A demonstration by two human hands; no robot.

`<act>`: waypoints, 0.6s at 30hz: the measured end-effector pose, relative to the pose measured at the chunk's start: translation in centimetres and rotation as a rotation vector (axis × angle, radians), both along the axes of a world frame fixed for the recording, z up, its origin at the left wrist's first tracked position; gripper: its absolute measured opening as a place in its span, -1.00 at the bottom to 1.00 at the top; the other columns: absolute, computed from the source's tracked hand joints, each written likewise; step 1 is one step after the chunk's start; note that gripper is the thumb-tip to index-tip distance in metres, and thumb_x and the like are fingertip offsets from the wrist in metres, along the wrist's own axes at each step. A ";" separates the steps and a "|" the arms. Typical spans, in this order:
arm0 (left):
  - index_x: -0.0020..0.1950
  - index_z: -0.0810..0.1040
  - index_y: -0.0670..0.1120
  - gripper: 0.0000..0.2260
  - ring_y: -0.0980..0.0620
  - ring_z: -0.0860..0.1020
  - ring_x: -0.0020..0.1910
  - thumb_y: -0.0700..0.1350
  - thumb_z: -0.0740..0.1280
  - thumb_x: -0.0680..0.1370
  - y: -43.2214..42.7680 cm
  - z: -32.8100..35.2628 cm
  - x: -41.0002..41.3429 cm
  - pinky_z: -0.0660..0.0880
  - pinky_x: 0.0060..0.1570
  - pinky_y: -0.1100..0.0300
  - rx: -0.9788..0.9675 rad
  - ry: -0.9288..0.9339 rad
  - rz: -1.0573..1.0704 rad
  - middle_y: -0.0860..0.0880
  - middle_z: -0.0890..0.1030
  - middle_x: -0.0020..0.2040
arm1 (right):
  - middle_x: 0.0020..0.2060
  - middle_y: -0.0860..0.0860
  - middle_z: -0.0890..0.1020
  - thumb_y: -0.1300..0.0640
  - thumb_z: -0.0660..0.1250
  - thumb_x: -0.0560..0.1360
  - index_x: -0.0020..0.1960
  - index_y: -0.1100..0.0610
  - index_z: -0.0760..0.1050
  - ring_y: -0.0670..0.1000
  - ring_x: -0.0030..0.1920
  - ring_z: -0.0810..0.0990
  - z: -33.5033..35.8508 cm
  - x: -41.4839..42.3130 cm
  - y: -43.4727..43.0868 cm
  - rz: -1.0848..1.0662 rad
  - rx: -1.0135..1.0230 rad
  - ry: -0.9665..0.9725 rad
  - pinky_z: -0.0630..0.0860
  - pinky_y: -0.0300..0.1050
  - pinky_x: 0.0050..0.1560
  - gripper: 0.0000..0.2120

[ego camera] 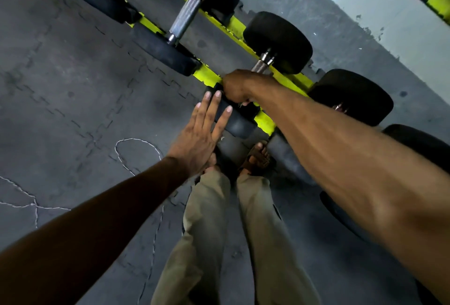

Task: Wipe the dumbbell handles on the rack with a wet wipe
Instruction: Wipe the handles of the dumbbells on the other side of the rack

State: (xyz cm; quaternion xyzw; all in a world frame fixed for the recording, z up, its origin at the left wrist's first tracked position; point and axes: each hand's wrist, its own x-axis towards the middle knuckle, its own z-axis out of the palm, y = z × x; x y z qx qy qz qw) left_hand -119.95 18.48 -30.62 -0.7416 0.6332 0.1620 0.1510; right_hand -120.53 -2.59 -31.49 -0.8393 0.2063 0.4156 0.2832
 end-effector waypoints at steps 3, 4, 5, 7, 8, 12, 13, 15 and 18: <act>0.67 -0.29 -0.24 -0.09 -0.45 -0.16 0.64 0.10 0.27 0.62 -0.3 0.2 -0.1 0.04 0.61 -0.26 0.018 0.010 -0.017 -0.45 -0.25 0.62 | 0.02 0.13 0.66 0.05 0.24 0.58 -0.12 0.04 0.55 0.21 0.04 0.64 -0.6 -3.2 -0.4 0.024 -0.105 -0.246 0.40 -0.07 -0.15 -0.83; 0.67 -0.29 -0.24 -0.06 -0.45 -0.15 0.64 0.13 0.27 0.60 -0.4 0.3 -0.1 0.04 0.61 -0.26 0.026 -0.001 -0.013 -0.45 -0.24 0.62 | 0.05 0.10 0.64 0.06 0.26 0.56 -0.08 0.00 0.58 0.21 0.08 0.63 -0.7 -3.9 -0.4 0.005 -0.128 -0.324 0.37 -0.07 -0.17 -0.87; 0.67 -0.29 -0.24 -0.06 -0.45 -0.14 0.64 0.14 0.27 0.59 -0.4 0.4 0.0 0.04 0.61 -0.26 0.025 -0.008 -0.009 -0.45 -0.23 0.62 | 0.07 0.08 0.60 0.07 0.27 0.54 -0.06 -0.02 0.59 0.22 0.07 0.63 -0.8 -4.5 -0.1 -0.009 -0.143 -0.395 0.36 -0.06 -0.18 -0.88; 0.67 -0.29 -0.24 -0.09 -0.45 -0.14 0.64 0.11 0.23 0.60 -0.3 0.5 0.2 0.04 0.62 -0.26 0.013 0.004 -0.014 -0.45 -0.22 0.63 | 0.09 0.07 0.49 0.10 0.27 0.54 -0.04 -0.02 0.56 0.24 0.00 0.61 -0.8 -5.5 0.9 -0.053 -0.185 -0.483 0.39 -0.02 -0.21 -0.90; 0.67 -0.29 -0.24 -0.09 -0.45 -0.14 0.64 0.11 0.23 0.61 -0.1 0.4 0.2 0.04 0.61 -0.26 0.008 0.017 -0.019 -0.45 -0.22 0.63 | 0.09 0.07 0.48 0.11 0.27 0.54 -0.02 -0.02 0.54 0.23 -0.01 0.61 -0.8 -5.9 1.4 -0.099 -0.225 -0.499 0.40 -0.01 -0.21 -0.91; 0.65 -0.34 -0.26 -0.04 -0.46 -0.18 0.63 0.16 0.24 0.60 0.0 0.3 0.3 0.05 0.60 -0.27 0.027 0.015 -0.039 -0.46 -0.27 0.61 | 0.05 0.05 0.62 0.08 0.32 0.54 0.07 0.02 0.51 0.19 0.09 0.61 -1.1 -7.1 3.3 -0.387 -0.361 -0.452 0.48 -0.01 -0.09 -0.89; 0.65 -0.35 -0.27 -0.04 -0.46 -0.18 0.63 0.16 0.24 0.60 0.0 0.4 0.3 0.05 0.60 -0.27 0.027 0.018 -0.039 -0.47 -0.28 0.61 | 0.03 0.07 0.65 0.07 0.33 0.55 0.07 0.03 0.53 0.19 0.09 0.61 -1.6 -7.3 3.6 -0.503 -0.365 -0.417 0.49 -0.01 -0.07 -0.88; 0.65 -0.34 -0.27 -0.03 -0.47 -0.19 0.63 0.17 0.25 0.59 0.1 0.4 0.4 0.05 0.60 -0.28 0.026 0.029 -0.041 -0.48 -0.28 0.60 | 0.03 0.09 0.68 0.10 0.36 0.53 0.07 0.08 0.59 0.18 0.10 0.62 -2.6 -8.1 4.3 -0.773 -0.307 -0.368 0.52 -0.03 0.00 -0.86; 0.66 -0.32 -0.27 0.04 -0.47 -0.19 0.63 0.19 0.31 0.54 0.1 0.5 0.5 -0.01 0.62 -0.28 0.020 0.045 -0.039 -0.47 -0.29 0.60 | -0.07 0.04 0.72 0.18 0.35 0.47 -0.04 0.03 0.63 0.10 0.00 0.67 -4.4 -8.5 5.4 -1.264 -0.047 -0.357 0.56 -0.02 0.03 -0.88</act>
